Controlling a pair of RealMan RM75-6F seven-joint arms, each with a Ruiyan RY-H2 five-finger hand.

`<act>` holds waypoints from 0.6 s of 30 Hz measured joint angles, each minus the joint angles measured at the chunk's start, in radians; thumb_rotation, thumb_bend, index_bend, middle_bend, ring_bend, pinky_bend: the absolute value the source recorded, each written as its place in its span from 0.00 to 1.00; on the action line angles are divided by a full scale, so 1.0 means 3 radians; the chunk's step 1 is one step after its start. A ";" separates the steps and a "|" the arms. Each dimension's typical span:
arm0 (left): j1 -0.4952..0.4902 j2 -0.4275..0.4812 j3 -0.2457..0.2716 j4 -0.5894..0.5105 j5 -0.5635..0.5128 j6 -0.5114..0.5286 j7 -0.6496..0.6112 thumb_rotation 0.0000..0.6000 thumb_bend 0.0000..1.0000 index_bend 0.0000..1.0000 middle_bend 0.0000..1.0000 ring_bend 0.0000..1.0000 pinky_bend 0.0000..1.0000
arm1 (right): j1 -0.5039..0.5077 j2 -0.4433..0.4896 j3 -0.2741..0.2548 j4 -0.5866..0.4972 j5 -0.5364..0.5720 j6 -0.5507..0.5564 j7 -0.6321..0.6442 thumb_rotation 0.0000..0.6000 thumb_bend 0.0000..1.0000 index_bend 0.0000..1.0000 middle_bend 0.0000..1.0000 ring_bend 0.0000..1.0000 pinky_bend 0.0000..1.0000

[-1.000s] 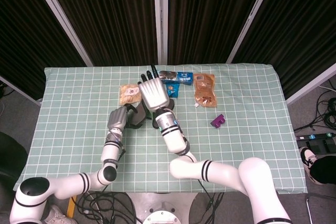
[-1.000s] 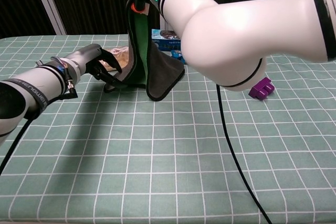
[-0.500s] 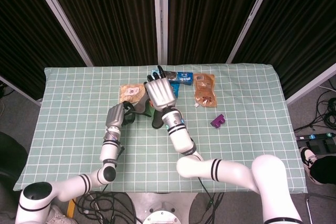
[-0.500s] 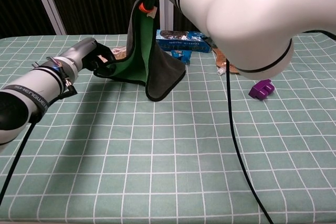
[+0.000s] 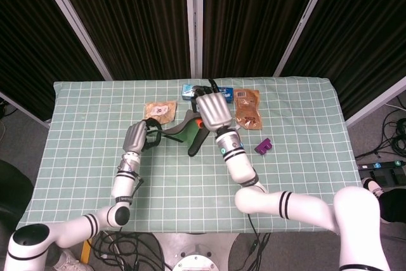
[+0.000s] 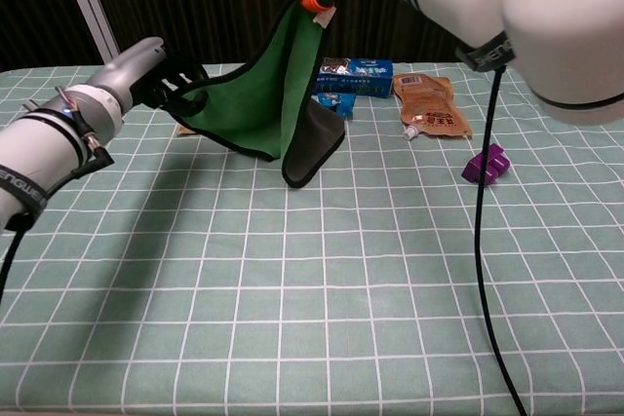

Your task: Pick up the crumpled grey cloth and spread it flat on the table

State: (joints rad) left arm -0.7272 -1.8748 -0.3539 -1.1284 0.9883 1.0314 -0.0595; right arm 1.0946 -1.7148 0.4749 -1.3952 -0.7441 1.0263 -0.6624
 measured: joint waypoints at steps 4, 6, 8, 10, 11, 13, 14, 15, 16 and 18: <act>0.0086 0.0313 0.0060 -0.0396 0.0160 0.0039 -0.0024 1.00 0.57 0.80 0.49 0.37 0.38 | -0.0175 0.0247 -0.0036 -0.0240 -0.0114 -0.0020 0.0291 1.00 0.50 0.74 0.31 0.20 0.05; 0.0121 0.0507 0.0075 -0.0639 0.0228 0.0050 -0.0012 1.00 0.57 0.80 0.49 0.37 0.38 | -0.0267 0.0407 -0.0048 -0.0377 -0.0179 -0.0059 0.0467 1.00 0.50 0.74 0.31 0.20 0.05; 0.0145 0.0673 0.0077 -0.0851 0.0279 0.0062 0.0014 1.00 0.57 0.80 0.49 0.37 0.38 | -0.0338 0.0548 -0.0054 -0.0484 -0.0238 -0.0100 0.0616 1.00 0.50 0.74 0.31 0.20 0.05; 0.0167 0.0860 0.0072 -0.1092 0.0333 0.0081 0.0062 1.00 0.56 0.80 0.49 0.37 0.38 | -0.0405 0.0692 -0.0052 -0.0587 -0.0289 -0.0159 0.0789 1.00 0.50 0.74 0.31 0.20 0.05; 0.0175 0.0937 0.0067 -0.1189 0.0355 0.0092 0.0086 1.00 0.56 0.80 0.49 0.37 0.38 | -0.0429 0.0747 -0.0048 -0.0624 -0.0306 -0.0190 0.0864 1.00 0.50 0.74 0.31 0.20 0.05; 0.0183 0.1097 0.0039 -0.1376 0.0393 0.0123 0.0163 1.00 0.56 0.80 0.49 0.37 0.38 | -0.0473 0.0856 -0.0037 -0.0683 -0.0358 -0.0263 0.1035 1.00 0.50 0.74 0.31 0.20 0.05; 0.0180 0.1142 0.0019 -0.1425 0.0400 0.0135 0.0205 1.00 0.56 0.80 0.49 0.37 0.38 | -0.0485 0.0887 -0.0033 -0.0691 -0.0387 -0.0293 0.1102 1.00 0.50 0.74 0.31 0.20 0.05; 0.0165 0.1173 -0.0013 -0.1451 0.0398 0.0144 0.0263 1.00 0.56 0.80 0.49 0.37 0.38 | -0.0493 0.0912 -0.0027 -0.0684 -0.0430 -0.0327 0.1181 1.00 0.50 0.74 0.31 0.20 0.05; 0.0147 0.1182 -0.0037 -0.1448 0.0389 0.0147 0.0303 1.00 0.56 0.80 0.49 0.37 0.38 | -0.0494 0.0921 -0.0024 -0.0662 -0.0460 -0.0346 0.1226 1.00 0.50 0.74 0.31 0.20 0.05; 0.0095 0.1183 -0.0091 -0.1386 0.0358 0.0152 0.0365 1.00 0.56 0.80 0.49 0.37 0.37 | -0.0482 0.0926 -0.0013 -0.0578 -0.0496 -0.0389 0.1301 1.00 0.50 0.74 0.31 0.19 0.05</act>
State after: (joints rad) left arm -0.6988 -1.5200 -0.3812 -1.5442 1.0958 1.0769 0.0501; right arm 0.9500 -1.4371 0.4710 -1.5685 -0.8928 0.9097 -0.2720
